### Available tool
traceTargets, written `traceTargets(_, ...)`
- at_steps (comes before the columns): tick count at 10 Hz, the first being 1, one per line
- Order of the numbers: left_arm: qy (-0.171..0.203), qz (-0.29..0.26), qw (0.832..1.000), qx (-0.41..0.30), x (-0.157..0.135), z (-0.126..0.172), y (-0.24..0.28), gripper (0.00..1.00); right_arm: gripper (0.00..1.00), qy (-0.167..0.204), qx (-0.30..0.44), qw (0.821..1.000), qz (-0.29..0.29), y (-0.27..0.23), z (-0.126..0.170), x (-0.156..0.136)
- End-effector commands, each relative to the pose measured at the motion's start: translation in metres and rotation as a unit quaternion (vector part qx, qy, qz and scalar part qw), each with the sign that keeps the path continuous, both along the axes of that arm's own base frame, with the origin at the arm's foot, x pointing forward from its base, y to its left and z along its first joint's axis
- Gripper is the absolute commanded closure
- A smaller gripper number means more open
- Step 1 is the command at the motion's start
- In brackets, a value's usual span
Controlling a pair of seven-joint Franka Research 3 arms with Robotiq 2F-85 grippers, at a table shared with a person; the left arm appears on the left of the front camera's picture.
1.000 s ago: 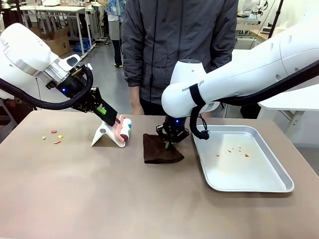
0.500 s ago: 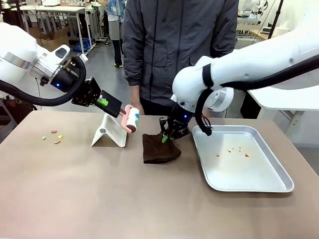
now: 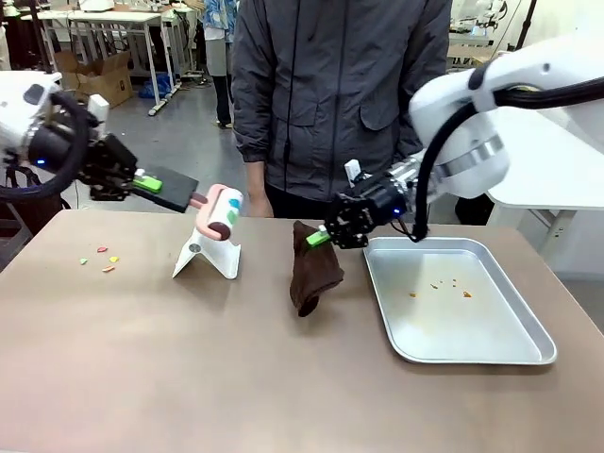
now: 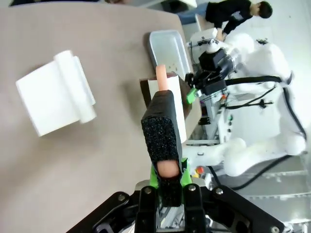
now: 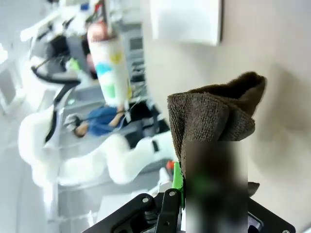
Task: Clean the surface of the table.
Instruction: Hold the Lint Roller with your left hand and the towel with your right hand.
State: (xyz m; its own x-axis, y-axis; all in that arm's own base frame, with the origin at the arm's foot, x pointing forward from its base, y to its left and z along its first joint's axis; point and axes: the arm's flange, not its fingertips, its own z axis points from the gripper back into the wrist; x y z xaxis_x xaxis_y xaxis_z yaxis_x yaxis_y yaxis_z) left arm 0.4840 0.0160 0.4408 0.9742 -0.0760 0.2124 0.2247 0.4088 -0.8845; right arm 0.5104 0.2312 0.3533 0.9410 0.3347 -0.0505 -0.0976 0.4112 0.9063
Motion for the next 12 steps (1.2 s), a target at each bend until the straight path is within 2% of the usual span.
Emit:
traceTargets(1, -0.017, -0.011, 0.999, -0.042, -0.018, -0.007, 0.04, 1.0, 1.0, 0.016, 0.028, 0.999, -0.003, -0.041, -0.003, -0.035)
traceTargets(3, 0.002, -0.013, 0.996, -0.086, -0.025, -0.022, 0.097, 1.0, 1.0, -0.025, 0.084, 0.992, -0.088, -0.09, -0.002, -0.073)
traceTargets(4, -0.003, -0.024, 0.993, -0.116, -0.03, -0.033, 0.131, 1.0, 1.0, -0.043, 0.107, 0.985, -0.125, -0.119, -0.004, -0.089)
traceTargets(8, -0.03, -0.055, 0.982, -0.18, -0.057, -0.068, 0.225, 1.0, 1.0, -0.056, 0.176, 0.951, -0.248, -0.215, -0.003, -0.127)
traceTargets(10, -0.025, -0.035, 0.981, -0.189, -0.074, -0.082, 0.263, 1.0, 1.0, -0.069, 0.195, 0.929, -0.306, -0.278, -0.006, -0.134)
traceTargets(12, -0.014, 0.022, 0.981, -0.192, -0.094, -0.088, 0.286, 1.0, 1.0, -0.063, 0.189, 0.916, -0.349, -0.327, -0.004, -0.139)
